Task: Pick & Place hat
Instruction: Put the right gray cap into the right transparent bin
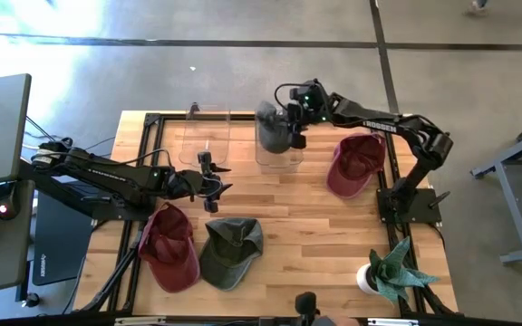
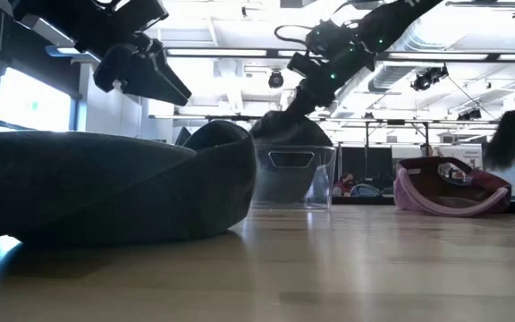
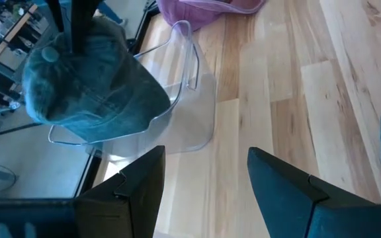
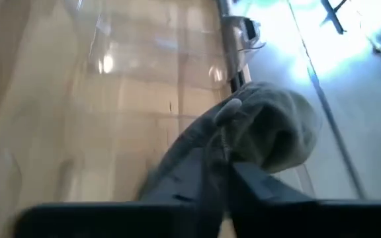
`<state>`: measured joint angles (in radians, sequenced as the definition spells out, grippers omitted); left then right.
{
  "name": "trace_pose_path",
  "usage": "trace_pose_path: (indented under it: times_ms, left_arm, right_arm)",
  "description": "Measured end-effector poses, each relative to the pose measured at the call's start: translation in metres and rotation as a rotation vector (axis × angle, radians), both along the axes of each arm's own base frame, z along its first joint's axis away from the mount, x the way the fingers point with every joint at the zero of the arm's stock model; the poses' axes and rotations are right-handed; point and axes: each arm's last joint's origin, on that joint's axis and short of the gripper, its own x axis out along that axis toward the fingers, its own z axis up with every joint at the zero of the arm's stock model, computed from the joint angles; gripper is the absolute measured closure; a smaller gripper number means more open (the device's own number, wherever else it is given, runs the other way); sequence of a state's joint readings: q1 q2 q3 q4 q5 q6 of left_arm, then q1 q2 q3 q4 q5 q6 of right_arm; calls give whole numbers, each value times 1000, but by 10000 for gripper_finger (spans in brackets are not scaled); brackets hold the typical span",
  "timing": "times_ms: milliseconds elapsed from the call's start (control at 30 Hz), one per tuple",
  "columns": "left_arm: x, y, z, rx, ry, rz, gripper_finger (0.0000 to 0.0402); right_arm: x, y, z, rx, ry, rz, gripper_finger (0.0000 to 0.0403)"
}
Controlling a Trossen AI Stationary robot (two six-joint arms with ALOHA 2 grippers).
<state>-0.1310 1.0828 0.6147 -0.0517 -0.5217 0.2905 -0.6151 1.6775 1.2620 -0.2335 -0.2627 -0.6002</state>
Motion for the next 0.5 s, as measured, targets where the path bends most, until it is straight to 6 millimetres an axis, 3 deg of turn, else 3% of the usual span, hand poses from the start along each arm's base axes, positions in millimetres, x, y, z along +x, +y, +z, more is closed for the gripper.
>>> trace_pose_path:
  times_ms: [67,233,500]
  left_arm:
    - [0,0,0,0,0,0,196]
    - [0,0,0,0,1,0,195]
    - [0,0,0,0,0,0,195]
  right_arm:
    - [0,0,0,-103,35,92,391]
    - [0,4,-2,-341,68,414,384]
    - [-1,-5,4,-660,138,480,388]
